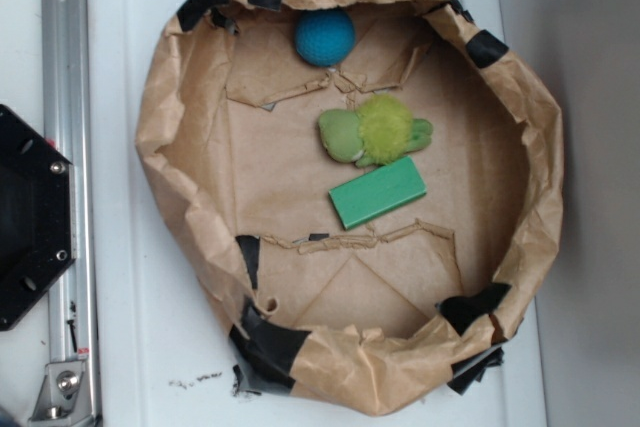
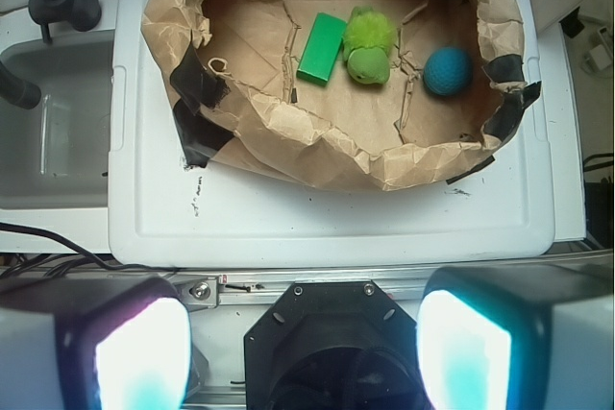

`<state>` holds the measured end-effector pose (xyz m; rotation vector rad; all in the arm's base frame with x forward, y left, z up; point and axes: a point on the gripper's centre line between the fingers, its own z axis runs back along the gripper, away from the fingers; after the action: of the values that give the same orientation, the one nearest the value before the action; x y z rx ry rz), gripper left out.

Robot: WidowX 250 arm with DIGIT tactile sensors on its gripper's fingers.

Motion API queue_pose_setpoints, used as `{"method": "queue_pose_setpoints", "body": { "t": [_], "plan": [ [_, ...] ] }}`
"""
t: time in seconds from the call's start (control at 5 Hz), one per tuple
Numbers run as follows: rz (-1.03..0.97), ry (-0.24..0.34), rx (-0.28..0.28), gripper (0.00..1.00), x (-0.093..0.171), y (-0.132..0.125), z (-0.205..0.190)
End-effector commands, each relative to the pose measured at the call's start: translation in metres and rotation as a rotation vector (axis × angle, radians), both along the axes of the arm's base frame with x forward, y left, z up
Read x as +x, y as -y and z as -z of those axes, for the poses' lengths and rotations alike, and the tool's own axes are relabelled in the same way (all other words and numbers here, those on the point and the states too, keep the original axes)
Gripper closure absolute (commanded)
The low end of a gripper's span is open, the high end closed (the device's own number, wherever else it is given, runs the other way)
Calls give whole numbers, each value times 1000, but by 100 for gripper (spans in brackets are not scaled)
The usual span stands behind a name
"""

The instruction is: Grab the blue ball.

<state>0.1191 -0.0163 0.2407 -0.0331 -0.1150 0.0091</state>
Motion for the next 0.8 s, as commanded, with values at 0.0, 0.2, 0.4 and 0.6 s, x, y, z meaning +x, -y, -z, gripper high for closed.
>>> {"method": "queue_pose_setpoints", "body": {
  "t": [0.0,0.2,0.4,0.6],
  "plan": [
    [269,-104,29,0,81,-48,68],
    [387,-233,100,0,106,-58,102],
    [518,-235,154,0,119,-58,115],
    [636,-210,229,0,122,-52,133]
  ]
}}
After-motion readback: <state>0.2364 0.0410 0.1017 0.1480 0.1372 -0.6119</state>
